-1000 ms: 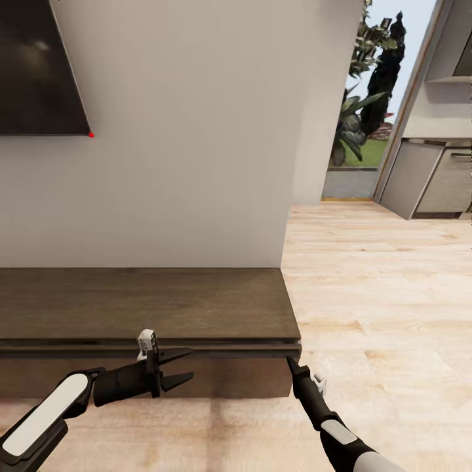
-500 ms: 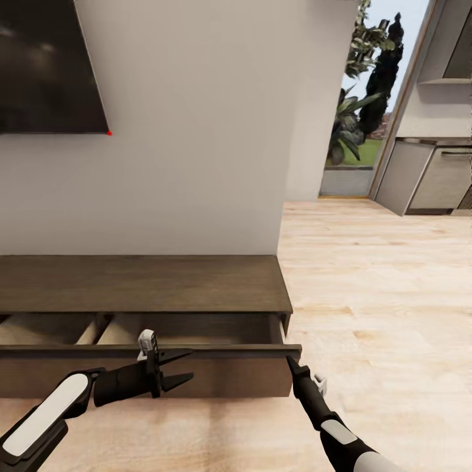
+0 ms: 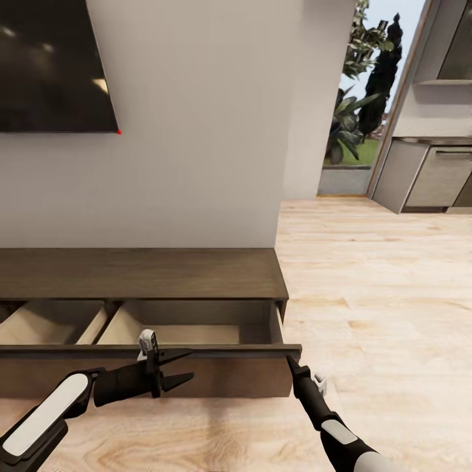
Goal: Place each of the two pumpkins and all three candles from the living room inside a cabinet in the living room (use any cabinet), then make sure every cabinet is closed, and position the cauldron so it is next to a table in the living room.
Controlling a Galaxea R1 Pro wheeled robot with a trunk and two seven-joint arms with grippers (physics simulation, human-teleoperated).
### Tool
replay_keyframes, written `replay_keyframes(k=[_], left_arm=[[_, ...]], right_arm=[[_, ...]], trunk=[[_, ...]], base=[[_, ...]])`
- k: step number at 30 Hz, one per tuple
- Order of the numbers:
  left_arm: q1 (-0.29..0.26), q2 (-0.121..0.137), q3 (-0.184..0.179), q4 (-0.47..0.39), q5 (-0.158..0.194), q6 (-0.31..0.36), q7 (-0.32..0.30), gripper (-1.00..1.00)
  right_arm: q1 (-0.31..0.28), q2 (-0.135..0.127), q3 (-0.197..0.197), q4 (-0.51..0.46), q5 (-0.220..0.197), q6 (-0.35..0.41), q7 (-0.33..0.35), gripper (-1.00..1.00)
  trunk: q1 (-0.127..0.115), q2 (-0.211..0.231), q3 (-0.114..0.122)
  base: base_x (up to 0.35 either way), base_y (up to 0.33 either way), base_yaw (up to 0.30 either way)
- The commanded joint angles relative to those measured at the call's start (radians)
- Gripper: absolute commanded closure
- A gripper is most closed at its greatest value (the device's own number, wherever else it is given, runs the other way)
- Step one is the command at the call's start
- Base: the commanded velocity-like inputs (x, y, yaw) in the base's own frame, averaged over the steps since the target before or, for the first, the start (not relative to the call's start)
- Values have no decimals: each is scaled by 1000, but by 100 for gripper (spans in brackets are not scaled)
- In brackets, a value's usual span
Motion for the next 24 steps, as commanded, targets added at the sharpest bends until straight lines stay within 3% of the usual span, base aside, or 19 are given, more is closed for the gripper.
replay_keyframes(k=[1, 24], left_arm=[[-1, 1, -2, 0, -6, 0, -9, -100], [-1, 1, -2, 0, -5, 0, -9, -100]], right_arm=[[0, 0, -8, 3, -5, 7, 6, 100], [0, 0, -8, 3, -5, 10, 6, 100]], trunk=[[0, 0, -1], [0, 0, -1]], base=[[-37, 0, 0], [-43, 0, 0]])
